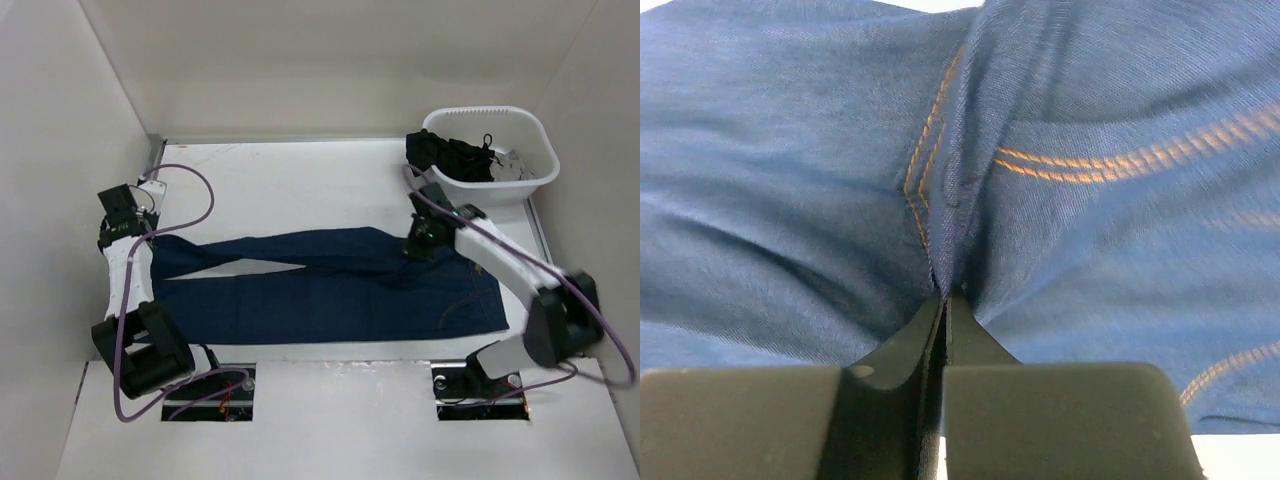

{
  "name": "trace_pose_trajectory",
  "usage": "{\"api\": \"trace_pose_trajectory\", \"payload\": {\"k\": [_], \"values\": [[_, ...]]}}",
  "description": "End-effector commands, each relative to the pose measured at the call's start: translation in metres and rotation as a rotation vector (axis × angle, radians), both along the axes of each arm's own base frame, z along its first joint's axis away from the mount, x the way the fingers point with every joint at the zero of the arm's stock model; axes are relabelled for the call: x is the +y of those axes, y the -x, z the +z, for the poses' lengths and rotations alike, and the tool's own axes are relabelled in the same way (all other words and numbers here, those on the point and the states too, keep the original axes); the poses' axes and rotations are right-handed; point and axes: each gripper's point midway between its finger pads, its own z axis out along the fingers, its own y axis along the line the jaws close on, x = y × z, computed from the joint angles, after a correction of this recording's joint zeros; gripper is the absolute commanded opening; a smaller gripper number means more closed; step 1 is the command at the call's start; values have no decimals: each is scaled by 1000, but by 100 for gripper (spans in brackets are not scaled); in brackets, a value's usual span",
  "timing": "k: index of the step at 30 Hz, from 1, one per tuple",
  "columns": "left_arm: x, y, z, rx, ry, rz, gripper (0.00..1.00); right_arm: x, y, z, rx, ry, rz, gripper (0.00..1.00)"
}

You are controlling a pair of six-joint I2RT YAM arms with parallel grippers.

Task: Fold and stack the trousers
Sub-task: Fold the trousers

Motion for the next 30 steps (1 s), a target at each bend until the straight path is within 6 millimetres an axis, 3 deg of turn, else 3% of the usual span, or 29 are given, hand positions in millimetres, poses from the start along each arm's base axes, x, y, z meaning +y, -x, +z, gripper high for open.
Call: {"api": "trace_pose_trajectory", "payload": {"k": [1, 4, 5, 7, 9, 12, 14, 16, 18, 20, 22, 26, 30], "values": [[25, -4, 37, -49, -71, 25, 1, -27, 30, 32, -132, -54, -196, 0], [35, 3, 39, -36, -74, 41, 1, -26, 82, 13, -85, -116, -279, 0], [37, 4, 40, -36, -74, 41, 1, -25, 97, 5, -68, -127, -301, 4], [36, 5, 41, -32, -66, 38, 1, -28, 121, -11, -38, -143, -381, 29], [33, 5, 40, -25, -56, 29, 1, -37, 140, -24, -16, -160, -458, 39], [30, 8, 37, -11, -49, 21, 1, -56, 163, -27, -2, -147, -522, 40], [24, 7, 37, -12, -38, 3, 1, -66, 167, -12, -26, -123, -533, 39], [19, 5, 37, -20, -28, -6, 1, -63, 148, 24, -128, -100, -438, 45], [14, 4, 36, -20, -24, -15, 1, -50, 124, 56, -205, -9, -246, 59], [11, 4, 34, -16, -22, -23, 1, -50, 113, 64, -209, 96, -184, 75], [7, 4, 31, -15, -20, -32, 1, -56, 103, 66, -235, 126, -238, 100], [-2, 4, 23, -4, -8, -48, 1, -75, 56, 61, -277, 134, -356, 100], [-6, 1, 22, -12, -3, -53, 1, -80, 4, 53, -259, 252, -286, 100]]}}
